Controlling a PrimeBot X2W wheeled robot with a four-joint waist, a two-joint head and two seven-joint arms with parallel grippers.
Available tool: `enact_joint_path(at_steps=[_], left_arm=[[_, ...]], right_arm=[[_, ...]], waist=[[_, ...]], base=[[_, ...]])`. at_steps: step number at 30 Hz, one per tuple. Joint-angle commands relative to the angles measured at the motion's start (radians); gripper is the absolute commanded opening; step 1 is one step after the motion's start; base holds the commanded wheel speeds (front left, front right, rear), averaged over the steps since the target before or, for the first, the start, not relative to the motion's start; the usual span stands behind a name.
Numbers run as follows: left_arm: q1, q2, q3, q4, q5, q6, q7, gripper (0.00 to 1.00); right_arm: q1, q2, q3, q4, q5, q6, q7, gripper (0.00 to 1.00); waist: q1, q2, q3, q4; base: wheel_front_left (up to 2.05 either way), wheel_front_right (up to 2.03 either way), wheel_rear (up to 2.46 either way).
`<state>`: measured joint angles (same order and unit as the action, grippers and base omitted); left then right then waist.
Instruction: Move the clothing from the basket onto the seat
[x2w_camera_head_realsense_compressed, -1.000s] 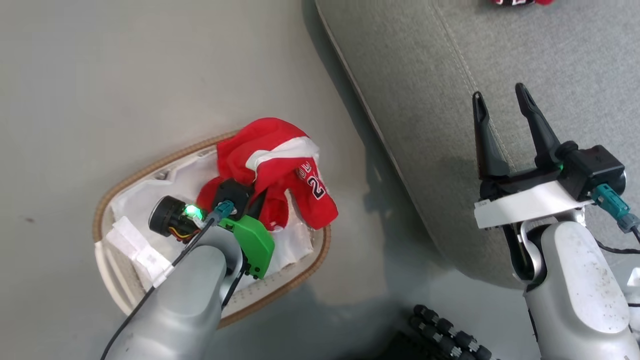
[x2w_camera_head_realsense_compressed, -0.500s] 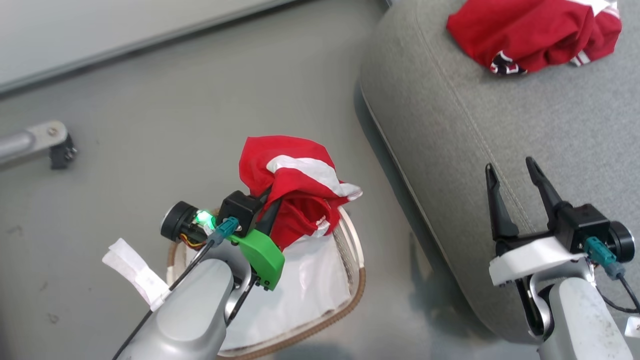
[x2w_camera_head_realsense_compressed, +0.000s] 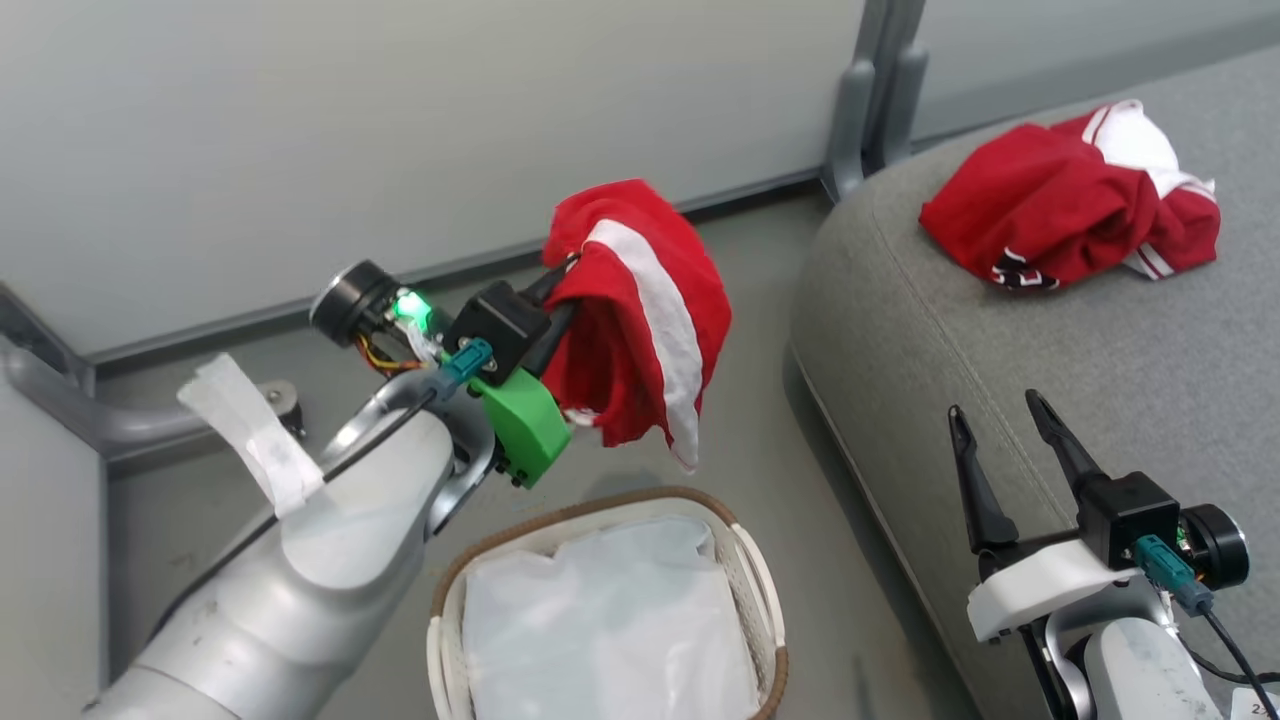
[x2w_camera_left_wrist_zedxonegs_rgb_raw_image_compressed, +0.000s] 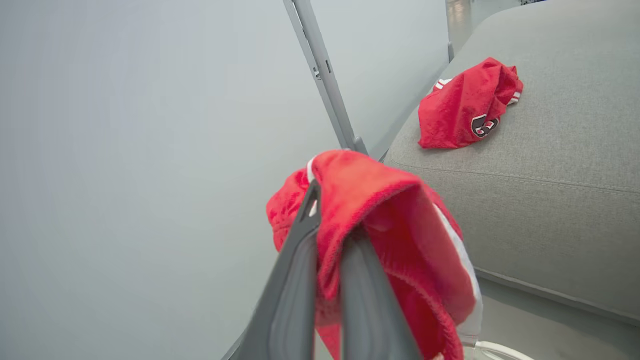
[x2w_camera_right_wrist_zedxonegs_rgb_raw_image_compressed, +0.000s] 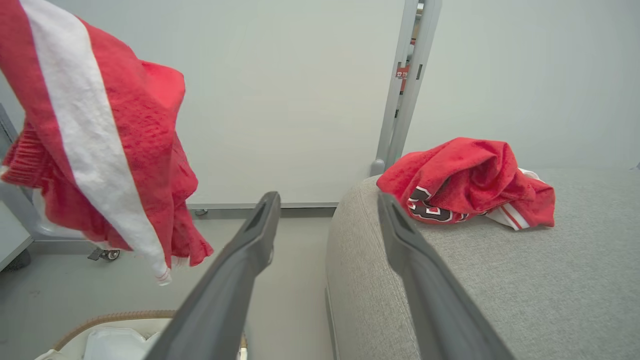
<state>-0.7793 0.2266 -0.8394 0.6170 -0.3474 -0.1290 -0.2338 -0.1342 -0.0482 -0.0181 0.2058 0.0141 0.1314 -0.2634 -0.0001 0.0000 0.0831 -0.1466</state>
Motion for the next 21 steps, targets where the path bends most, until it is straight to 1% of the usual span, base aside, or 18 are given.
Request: enact_joint_path(at_steps=[1,4,7,12,21], left_arm=[[-0.03,0.013,-0.018,-0.01,-0.008,-0.003,0.005,0.0],[-0.087,0.027,-0.059,-0.027,-0.023,-0.003,0.012,0.0],[-0.129,0.03,-0.083,-0.037,-0.038,-0.003,0.015,0.0],[-0.193,0.017,-0.102,-0.037,-0.057,-0.003,0.013,0.0],[-0.256,-0.002,-0.114,-0.028,-0.08,-0.003,0.001,0.0]], right_arm=[[0.013,-0.004,0.003,0.002,-0.007,-0.001,-0.002,1.0],[0.007,-0.004,0.015,0.005,-0.008,-0.001,-0.002,1.0],[0.0,-0.004,0.035,0.006,-0.005,-0.001,-0.002,1.0],[-0.009,-0.004,0.078,0.007,0.003,-0.001,-0.002,1.0],[-0.025,-0.004,0.157,0.02,0.011,-0.001,-0.002,1.0]], waist=[[0.0001,0.0,-0.08,0.054],[0.0001,0.0,-0.092,0.063],[0.0001,0.0,-0.099,0.073],[0.0001,0.0,-0.109,0.088],[0.0001,0.0,-0.117,0.105]], base=[[0.0,0.0,0.0],[0.0,0.0,0.0],[0.0,0.0,0.0],[0.0,0.0,0.0],[0.0,0.0,0.0]])
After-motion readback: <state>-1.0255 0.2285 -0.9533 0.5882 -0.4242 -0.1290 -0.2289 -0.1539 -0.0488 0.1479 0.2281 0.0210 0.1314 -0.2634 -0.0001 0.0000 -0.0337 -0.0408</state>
